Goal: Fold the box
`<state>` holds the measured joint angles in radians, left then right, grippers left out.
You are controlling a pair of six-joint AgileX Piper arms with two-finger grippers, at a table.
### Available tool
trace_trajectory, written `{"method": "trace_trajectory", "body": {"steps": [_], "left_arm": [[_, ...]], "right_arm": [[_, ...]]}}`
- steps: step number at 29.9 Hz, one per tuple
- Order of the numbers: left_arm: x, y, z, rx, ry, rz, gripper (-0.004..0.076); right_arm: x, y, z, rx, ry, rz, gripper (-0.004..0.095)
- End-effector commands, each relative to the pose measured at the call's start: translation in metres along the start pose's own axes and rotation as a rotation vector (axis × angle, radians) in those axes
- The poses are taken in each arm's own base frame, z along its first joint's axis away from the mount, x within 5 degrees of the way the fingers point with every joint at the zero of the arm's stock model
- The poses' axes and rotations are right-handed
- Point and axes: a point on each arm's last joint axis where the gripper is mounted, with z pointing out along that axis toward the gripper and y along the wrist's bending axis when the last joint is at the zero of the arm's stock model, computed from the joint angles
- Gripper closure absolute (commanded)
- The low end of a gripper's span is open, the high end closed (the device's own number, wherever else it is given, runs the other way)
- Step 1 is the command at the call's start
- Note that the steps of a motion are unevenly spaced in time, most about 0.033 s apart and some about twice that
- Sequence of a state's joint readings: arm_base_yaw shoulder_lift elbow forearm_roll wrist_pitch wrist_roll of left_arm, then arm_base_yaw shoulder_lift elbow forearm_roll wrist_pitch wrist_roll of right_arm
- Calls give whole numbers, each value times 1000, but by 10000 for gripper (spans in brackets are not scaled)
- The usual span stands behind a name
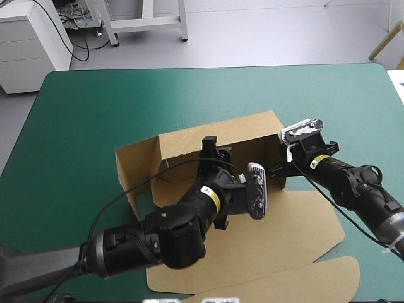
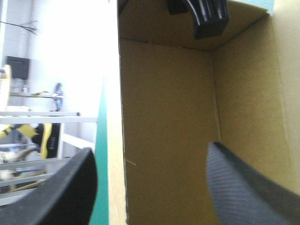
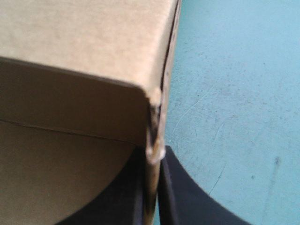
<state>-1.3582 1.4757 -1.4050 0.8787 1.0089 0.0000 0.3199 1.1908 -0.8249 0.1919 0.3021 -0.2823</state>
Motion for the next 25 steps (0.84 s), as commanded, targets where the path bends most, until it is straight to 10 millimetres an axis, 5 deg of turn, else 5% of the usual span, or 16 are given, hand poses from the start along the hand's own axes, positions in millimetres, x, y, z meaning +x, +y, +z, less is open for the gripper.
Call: {"method": "trace_trajectory", "body": {"steps": [1,7,11,14,25], "left_arm": [[6,45,-19,67,-52,-97,428],[33,116,-29,83,-86,-336,444],[65,154,-43,98,-43,-503,582],[92,174,-51,110,2,-622,726],[202,225,-73,-158,182,-984,731]], "right_arm": [[-20,-3,-12,28,-127,-1,927],[-20,-3,-12,28,-127,-1,927],[-20,-3,-12,27,-122,-1,927],[-20,-3,-12,27,-122,-1,927],[-20,-3,-12,26,-122,3,927]]}}
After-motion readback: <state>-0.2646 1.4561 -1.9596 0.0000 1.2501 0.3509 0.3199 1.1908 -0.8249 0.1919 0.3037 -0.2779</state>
